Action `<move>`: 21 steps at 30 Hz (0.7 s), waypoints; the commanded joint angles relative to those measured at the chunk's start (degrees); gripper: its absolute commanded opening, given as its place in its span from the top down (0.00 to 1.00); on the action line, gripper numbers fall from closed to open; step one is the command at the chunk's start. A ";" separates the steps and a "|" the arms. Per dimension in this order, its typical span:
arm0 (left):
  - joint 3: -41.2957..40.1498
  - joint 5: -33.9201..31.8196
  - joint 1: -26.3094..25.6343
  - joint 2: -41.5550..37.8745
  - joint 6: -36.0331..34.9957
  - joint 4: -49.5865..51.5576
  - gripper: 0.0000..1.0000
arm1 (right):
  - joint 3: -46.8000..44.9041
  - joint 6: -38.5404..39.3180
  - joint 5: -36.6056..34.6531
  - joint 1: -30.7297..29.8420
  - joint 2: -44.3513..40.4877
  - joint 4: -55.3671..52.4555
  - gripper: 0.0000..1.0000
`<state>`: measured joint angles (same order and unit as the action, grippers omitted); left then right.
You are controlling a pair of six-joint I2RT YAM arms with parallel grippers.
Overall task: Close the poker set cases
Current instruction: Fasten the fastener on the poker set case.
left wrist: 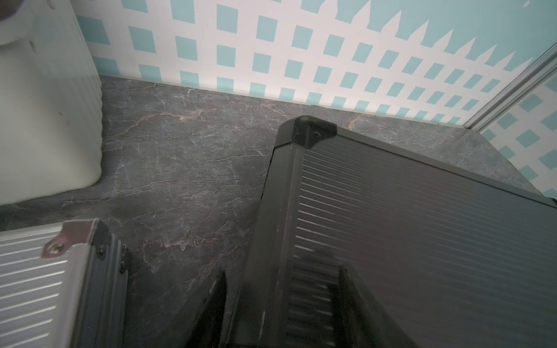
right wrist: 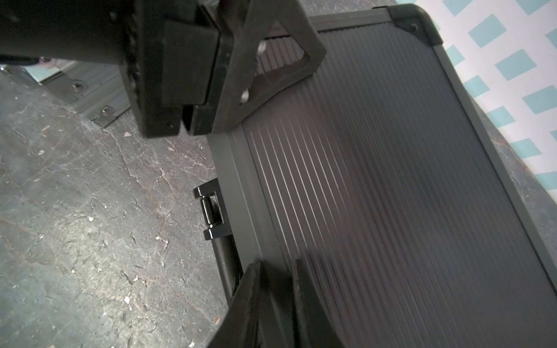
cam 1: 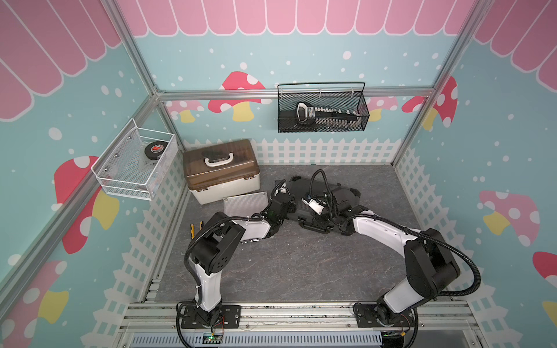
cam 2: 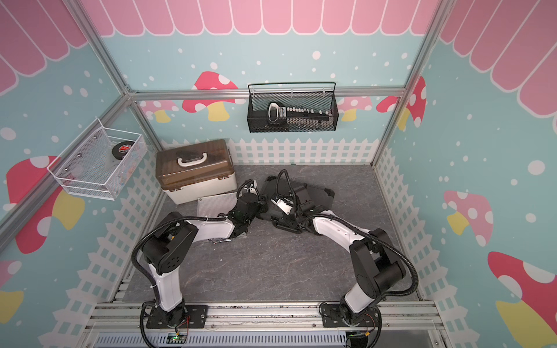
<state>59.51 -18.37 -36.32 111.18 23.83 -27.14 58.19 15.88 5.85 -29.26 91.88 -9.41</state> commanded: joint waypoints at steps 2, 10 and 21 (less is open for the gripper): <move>-2.73 5.82 -1.42 2.21 -0.04 10.26 0.41 | -3.71 -2.34 -13.77 2.54 4.57 -3.01 0.78; -1.77 6.01 -1.47 1.60 -0.64 11.53 0.41 | 0.54 -8.08 -13.00 2.54 0.24 -1.58 0.71; -0.27 4.80 -1.45 -0.74 -3.00 15.08 0.41 | -2.57 -18.16 -23.81 3.40 -12.63 2.84 0.61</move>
<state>60.18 -17.67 -36.34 109.71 22.48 -23.03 57.56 1.52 -10.20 -25.98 82.13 -7.84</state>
